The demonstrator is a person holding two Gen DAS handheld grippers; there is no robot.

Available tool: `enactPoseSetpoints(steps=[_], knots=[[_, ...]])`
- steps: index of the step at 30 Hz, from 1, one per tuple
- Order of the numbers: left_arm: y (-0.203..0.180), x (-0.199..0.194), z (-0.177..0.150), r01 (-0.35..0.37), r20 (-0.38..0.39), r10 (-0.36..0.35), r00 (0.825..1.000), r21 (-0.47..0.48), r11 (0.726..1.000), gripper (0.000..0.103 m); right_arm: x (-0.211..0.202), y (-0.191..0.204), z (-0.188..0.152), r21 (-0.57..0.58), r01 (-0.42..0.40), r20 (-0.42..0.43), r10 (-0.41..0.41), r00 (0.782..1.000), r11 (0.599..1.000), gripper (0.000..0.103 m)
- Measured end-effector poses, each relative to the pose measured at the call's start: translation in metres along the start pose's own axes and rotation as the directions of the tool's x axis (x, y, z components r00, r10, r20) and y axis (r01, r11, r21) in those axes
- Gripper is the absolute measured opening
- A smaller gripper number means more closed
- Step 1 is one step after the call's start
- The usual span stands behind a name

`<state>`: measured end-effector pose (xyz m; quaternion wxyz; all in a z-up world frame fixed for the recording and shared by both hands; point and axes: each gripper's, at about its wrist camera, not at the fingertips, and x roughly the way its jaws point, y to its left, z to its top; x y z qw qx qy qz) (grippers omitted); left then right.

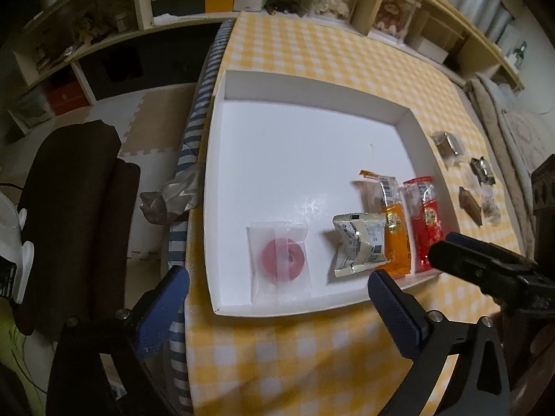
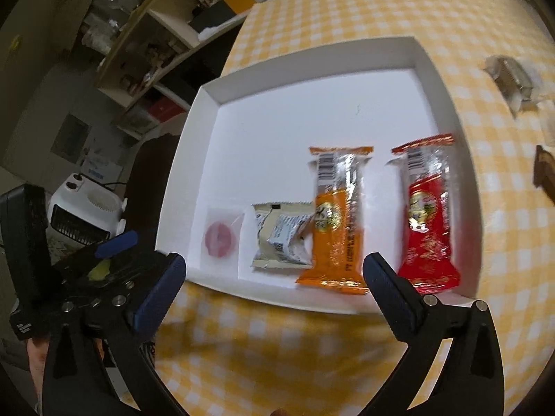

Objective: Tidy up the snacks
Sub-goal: 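Push the white packet beside the orange bar with the right tool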

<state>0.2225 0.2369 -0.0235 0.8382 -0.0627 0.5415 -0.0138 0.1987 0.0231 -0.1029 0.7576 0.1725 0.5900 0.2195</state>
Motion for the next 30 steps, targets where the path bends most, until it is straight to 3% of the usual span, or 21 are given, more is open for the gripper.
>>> enactPoseSetpoints(steps=[3, 4, 5, 7, 8, 10, 13, 21, 30], knots=[[0.002, -0.007, -0.002, 0.000, 0.012, 0.000, 1.000, -0.002, 1.000, 0.103, -0.001, -0.002, 0.003, 0.000, 0.016, 0.008, -0.016, 1.000, 1.000, 0.103], [0.004, -0.009, -0.003, 0.002, 0.015, -0.001, 1.000, -0.003, 1.000, 0.103, -0.001, -0.002, 0.003, -0.003, 0.016, 0.005, -0.016, 1.000, 1.000, 0.092], [0.005, -0.010, -0.004, 0.003, 0.016, -0.003, 1.000, -0.004, 1.000, 0.103, 0.000, -0.002, 0.004, -0.009, 0.020, 0.001, -0.020, 1.000, 1.000, 0.066], [0.007, -0.011, -0.005, 0.007, 0.018, -0.007, 1.000, -0.006, 1.000, 0.103, 0.007, 0.001, 0.007, -0.026, 0.007, -0.023, -0.007, 1.000, 1.000, 0.032], [0.008, -0.011, -0.005, 0.010, 0.018, -0.010, 1.000, -0.007, 1.000, 0.103, 0.012, 0.004, 0.008, -0.038, 0.015, -0.033, -0.016, 0.999, 0.999, 0.023], [0.010, -0.011, -0.005, 0.017, 0.016, -0.017, 1.000, -0.007, 1.000, 0.103, 0.019, 0.011, 0.009, -0.078, 0.021, -0.036, -0.024, 0.999, 0.997, 0.016], [0.012, -0.009, -0.005, 0.025, 0.011, -0.025, 1.000, -0.002, 1.000, 0.103, 0.033, 0.019, 0.011, -0.115, 0.047, -0.050, -0.053, 0.997, 0.992, 0.010], [0.012, 0.001, -0.001, 0.047, 0.000, -0.047, 0.999, -0.001, 0.999, 0.103, 0.069, 0.017, 0.015, -0.134, 0.092, -0.108, -0.106, 0.988, 0.987, 0.006], [0.012, 0.007, -0.003, 0.044, -0.005, -0.044, 0.999, -0.012, 0.999, 0.103, 0.079, 0.012, 0.008, -0.097, 0.064, -0.115, -0.075, 0.991, 0.993, 0.005]])
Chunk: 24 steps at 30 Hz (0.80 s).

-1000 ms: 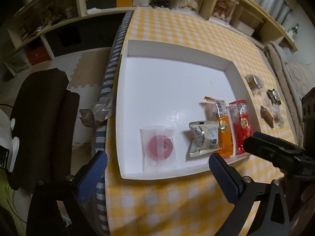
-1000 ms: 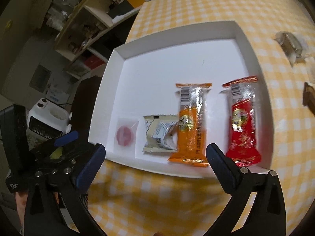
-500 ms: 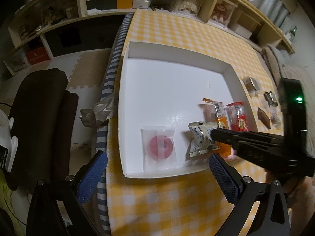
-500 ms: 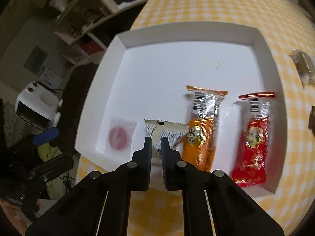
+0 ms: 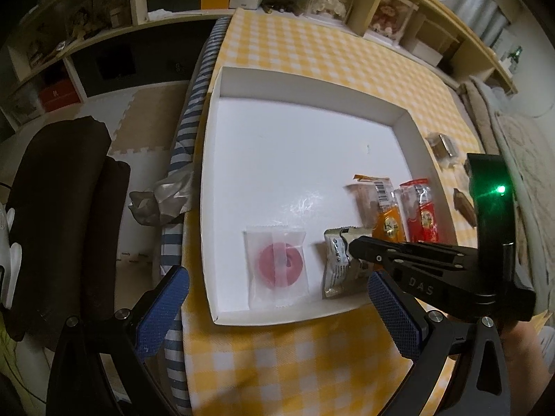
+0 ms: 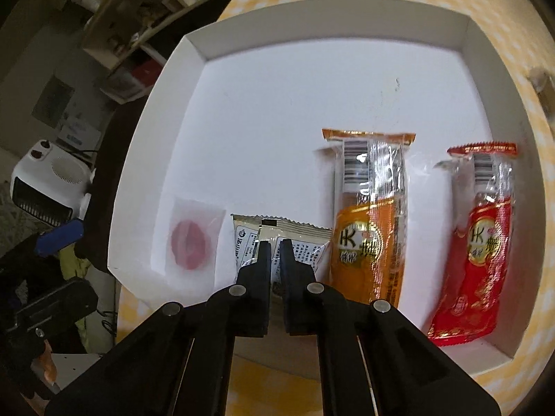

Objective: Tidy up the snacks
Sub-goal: 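Push the white packet beside the orange bar with the right tool, then lift both tools away from the tray toward the remaining snacks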

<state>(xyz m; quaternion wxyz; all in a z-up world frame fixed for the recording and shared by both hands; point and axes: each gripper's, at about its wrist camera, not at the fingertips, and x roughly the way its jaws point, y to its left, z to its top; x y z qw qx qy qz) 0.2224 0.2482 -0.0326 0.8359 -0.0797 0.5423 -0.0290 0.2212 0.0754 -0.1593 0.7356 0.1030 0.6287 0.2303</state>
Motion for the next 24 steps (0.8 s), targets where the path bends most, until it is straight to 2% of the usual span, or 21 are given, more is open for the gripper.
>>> enactPoseSetpoints(steps=[5, 12, 13, 14, 16, 19, 21, 23, 24], knots=[[-0.004, -0.005, -0.003, -0.004, 0.008, 0.004, 1.000, 0.003, 1.000, 0.103, -0.015, 0.002, 0.002, 0.005, -0.024, 0.009, 0.023, 1.000, 1.000, 0.006], [-0.010, -0.020, -0.006, -0.018, 0.032, 0.018, 0.999, 0.015, 1.000, 0.103, -0.050, 0.005, -0.008, -0.044, 0.004, 0.054, -0.002, 0.999, 0.999, 0.011], [-0.011, -0.023, -0.007, -0.022, 0.034, 0.021, 0.999, 0.018, 1.000, 0.103, -0.053, 0.005, -0.010, -0.048, 0.007, 0.055, -0.004, 0.998, 0.999, 0.019], [-0.012, -0.025, -0.008, -0.029, 0.034, 0.028, 0.999, 0.020, 0.999, 0.103, -0.057, 0.004, -0.012, -0.052, 0.012, 0.058, -0.009, 0.998, 0.999, 0.034], [-0.017, -0.030, -0.011, -0.048, 0.037, 0.047, 0.998, 0.024, 0.999, 0.103, -0.064, 0.003, -0.017, -0.056, 0.032, 0.073, -0.028, 0.997, 0.998, 0.051], [-0.020, -0.038, -0.014, -0.056, 0.046, 0.055, 0.997, 0.023, 0.998, 0.103, -0.075, -0.001, -0.023, -0.061, 0.056, 0.090, -0.051, 0.995, 0.997, 0.059], [-0.023, -0.044, -0.016, -0.059, 0.052, 0.058, 0.997, 0.019, 0.998, 0.103, -0.084, -0.003, -0.026, -0.065, 0.071, 0.103, -0.064, 0.993, 0.995, 0.071], [-0.024, -0.049, -0.018, -0.065, 0.059, 0.064, 0.996, 0.020, 0.998, 0.103, -0.092, -0.005, -0.028, -0.073, 0.086, 0.121, -0.076, 0.990, 0.994, 0.088], [-0.026, -0.053, -0.019, -0.069, 0.063, 0.067, 0.996, 0.020, 0.997, 0.103, -0.098, -0.006, -0.030, -0.078, 0.096, 0.135, -0.085, 0.987, 0.992, 0.091]])
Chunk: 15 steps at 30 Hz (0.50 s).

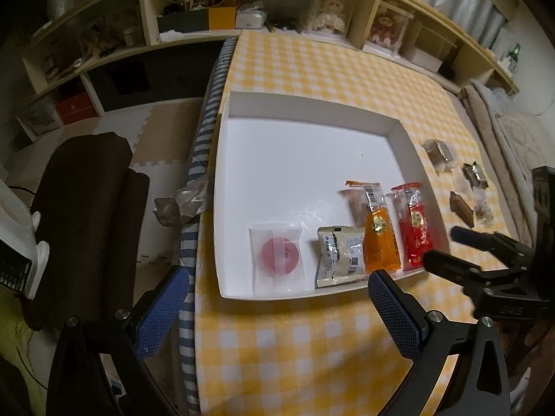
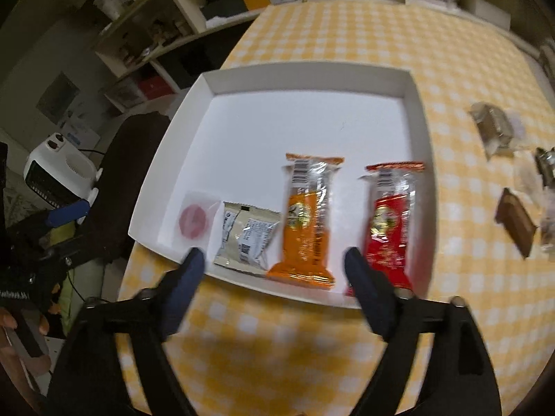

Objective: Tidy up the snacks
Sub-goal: 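Lift both tools away from the tray toward the remaining snacks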

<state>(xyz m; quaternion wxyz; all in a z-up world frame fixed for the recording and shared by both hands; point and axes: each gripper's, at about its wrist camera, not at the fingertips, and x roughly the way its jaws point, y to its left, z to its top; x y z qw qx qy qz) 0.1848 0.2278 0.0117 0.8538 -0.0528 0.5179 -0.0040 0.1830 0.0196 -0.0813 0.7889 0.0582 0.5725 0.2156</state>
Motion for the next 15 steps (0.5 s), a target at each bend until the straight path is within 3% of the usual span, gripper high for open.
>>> enactPoseSetpoints(steps=[3, 15], knots=[[-0.003, -0.010, -0.001, -0.006, 0.011, 0.006, 1.000, 0.000, 1.000, 0.103, -0.015, -0.003, 0.000, -0.005, 0.014, 0.034, -0.013, 0.999, 1.000, 0.103], [-0.036, -0.061, -0.002, 0.003, 0.092, -0.004, 0.996, 0.014, 1.000, 0.103, -0.077, -0.012, 0.002, -0.031, 0.031, 0.150, -0.026, 0.988, 0.999, 0.103]])
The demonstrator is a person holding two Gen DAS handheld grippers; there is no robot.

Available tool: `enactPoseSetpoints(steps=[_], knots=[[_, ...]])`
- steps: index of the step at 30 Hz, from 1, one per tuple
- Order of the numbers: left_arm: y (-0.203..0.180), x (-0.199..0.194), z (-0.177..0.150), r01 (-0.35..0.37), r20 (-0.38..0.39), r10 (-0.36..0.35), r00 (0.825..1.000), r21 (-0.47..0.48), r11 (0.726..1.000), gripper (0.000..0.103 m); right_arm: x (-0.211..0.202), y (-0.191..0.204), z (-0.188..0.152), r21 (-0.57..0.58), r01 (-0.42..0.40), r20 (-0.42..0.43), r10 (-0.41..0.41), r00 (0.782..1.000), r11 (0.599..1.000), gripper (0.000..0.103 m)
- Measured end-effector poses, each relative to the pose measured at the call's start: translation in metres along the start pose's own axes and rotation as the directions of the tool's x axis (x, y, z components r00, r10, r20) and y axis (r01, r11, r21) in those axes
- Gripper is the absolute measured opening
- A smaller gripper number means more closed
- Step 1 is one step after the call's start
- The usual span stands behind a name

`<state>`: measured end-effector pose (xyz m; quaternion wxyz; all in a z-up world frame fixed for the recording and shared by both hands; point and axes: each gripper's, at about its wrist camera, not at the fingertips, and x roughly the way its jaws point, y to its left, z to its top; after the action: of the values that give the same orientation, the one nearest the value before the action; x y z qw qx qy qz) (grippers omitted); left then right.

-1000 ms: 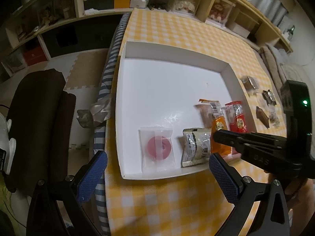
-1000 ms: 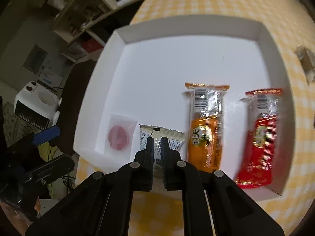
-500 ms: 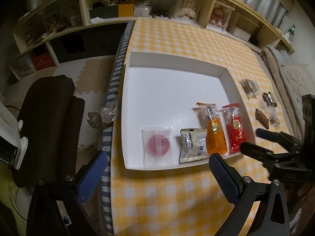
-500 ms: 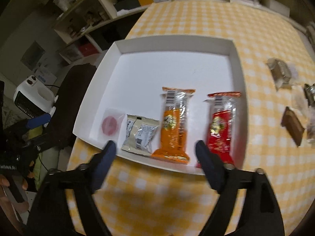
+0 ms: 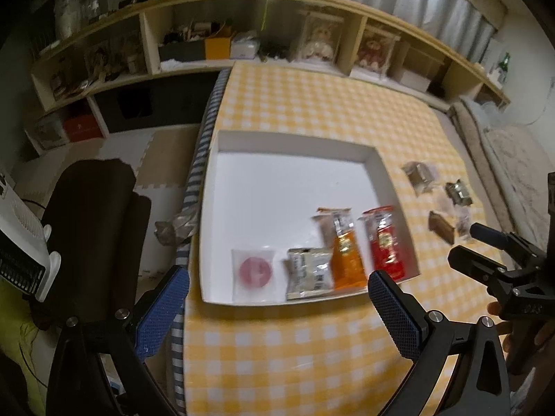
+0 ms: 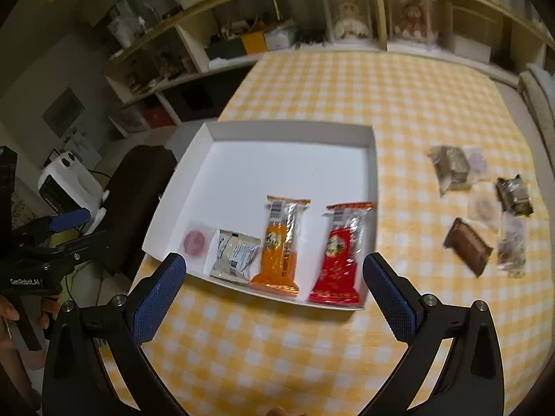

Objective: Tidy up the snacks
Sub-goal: 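Lift both tools away from the tray toward the remaining snacks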

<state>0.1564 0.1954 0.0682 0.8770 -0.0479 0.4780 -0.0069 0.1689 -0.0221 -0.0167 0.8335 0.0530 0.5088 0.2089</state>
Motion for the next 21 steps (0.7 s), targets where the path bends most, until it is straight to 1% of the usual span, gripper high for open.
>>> enactPoseSetpoints(steps=[4, 9, 12, 14, 21], knots=[[-0.022, -0.020, 0.002, -0.001, 0.037, -0.001, 0.999, 0.034, 0.999, 0.103, -0.024, -0.011, 0.003, -0.010, 0.022, 0.036, -0.022, 0.999, 1.000, 0.103], [-0.058, -0.031, 0.002, 0.025, 0.064, -0.030, 0.998, 0.071, 0.997, 0.103, -0.052, -0.035, 0.003, 0.002, 0.041, 0.070, -0.041, 0.997, 0.999, 0.103], [-0.078, -0.030, 0.004, 0.038, 0.071, -0.044, 0.997, 0.093, 0.995, 0.103, -0.066, -0.053, 0.002, 0.013, 0.056, 0.083, -0.057, 0.995, 0.998, 0.103], [-0.093, -0.026, 0.006, 0.058, 0.071, -0.065, 0.995, 0.099, 0.993, 0.103, -0.075, -0.064, 0.001, 0.016, 0.072, 0.091, -0.073, 0.993, 0.997, 0.103], [-0.139, 0.001, 0.025, 0.124, 0.070, -0.133, 0.989, 0.120, 0.985, 0.103, -0.106, -0.120, -0.008, 0.056, 0.138, 0.115, -0.144, 0.983, 0.989, 0.103]])
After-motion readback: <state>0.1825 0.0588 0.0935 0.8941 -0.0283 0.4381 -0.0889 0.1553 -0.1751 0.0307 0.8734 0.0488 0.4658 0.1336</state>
